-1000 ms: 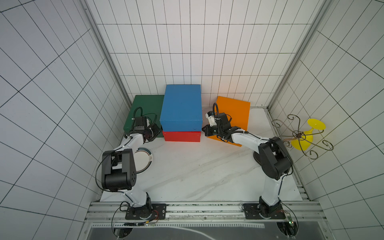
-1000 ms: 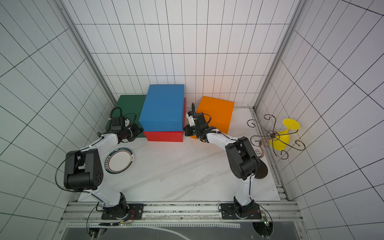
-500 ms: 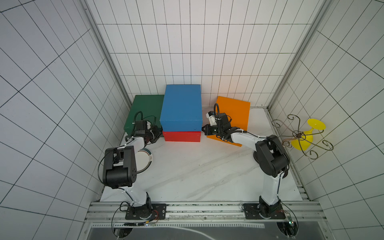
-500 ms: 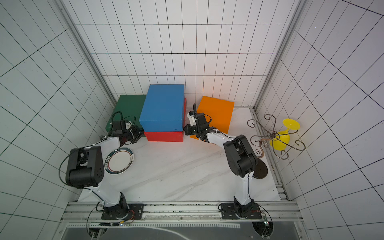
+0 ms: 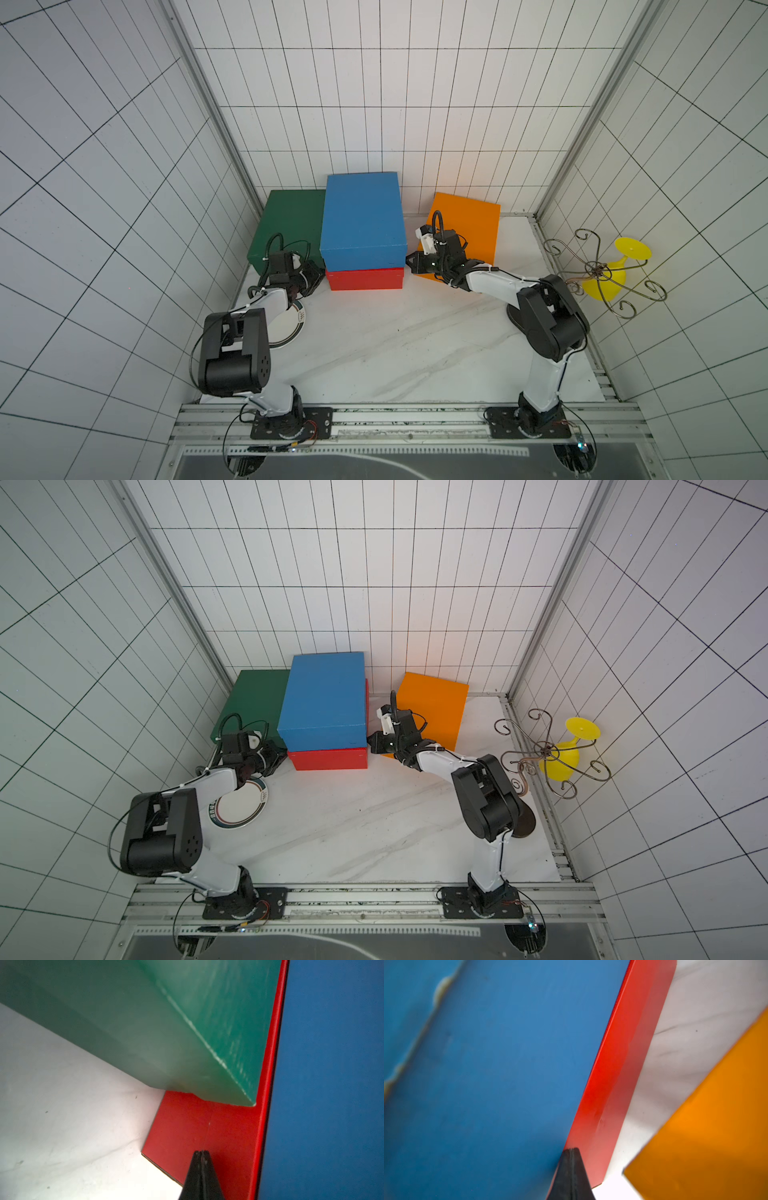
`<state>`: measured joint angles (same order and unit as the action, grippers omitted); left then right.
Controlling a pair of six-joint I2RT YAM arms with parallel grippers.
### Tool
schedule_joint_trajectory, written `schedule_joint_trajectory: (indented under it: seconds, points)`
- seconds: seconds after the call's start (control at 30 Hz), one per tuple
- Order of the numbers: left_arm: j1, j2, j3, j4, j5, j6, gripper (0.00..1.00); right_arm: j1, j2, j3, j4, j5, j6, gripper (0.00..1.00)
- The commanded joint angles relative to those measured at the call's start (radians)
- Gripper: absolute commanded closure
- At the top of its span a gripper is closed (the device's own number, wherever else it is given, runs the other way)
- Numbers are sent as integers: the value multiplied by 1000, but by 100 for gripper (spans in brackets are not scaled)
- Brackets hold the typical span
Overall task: Stack the shoeboxes
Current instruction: Move the shoeboxes to the center of the board, then adjust the shoebox.
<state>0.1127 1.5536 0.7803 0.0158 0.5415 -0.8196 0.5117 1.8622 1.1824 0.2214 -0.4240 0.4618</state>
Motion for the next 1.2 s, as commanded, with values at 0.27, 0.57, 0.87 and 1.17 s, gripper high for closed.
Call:
schedule_joint_trajectory:
  seconds: [0.27, 0.57, 0.87, 1.17]
  points:
    - [-2, -223, -50, -192, 57, 96, 100, 78, -234, -261, 70, -25, 53, 100]
    - [40, -313, -114, -311, 16, 170, 100, 76, -322, -345, 19, 23, 53, 100]
    - [68, -431, 10, -463, 3, 201, 100, 60, -405, -309, -82, 78, 2, 100]
    - [67, -437, 83, -427, 15, 147, 100, 62, -351, -190, -102, 59, -11, 100]
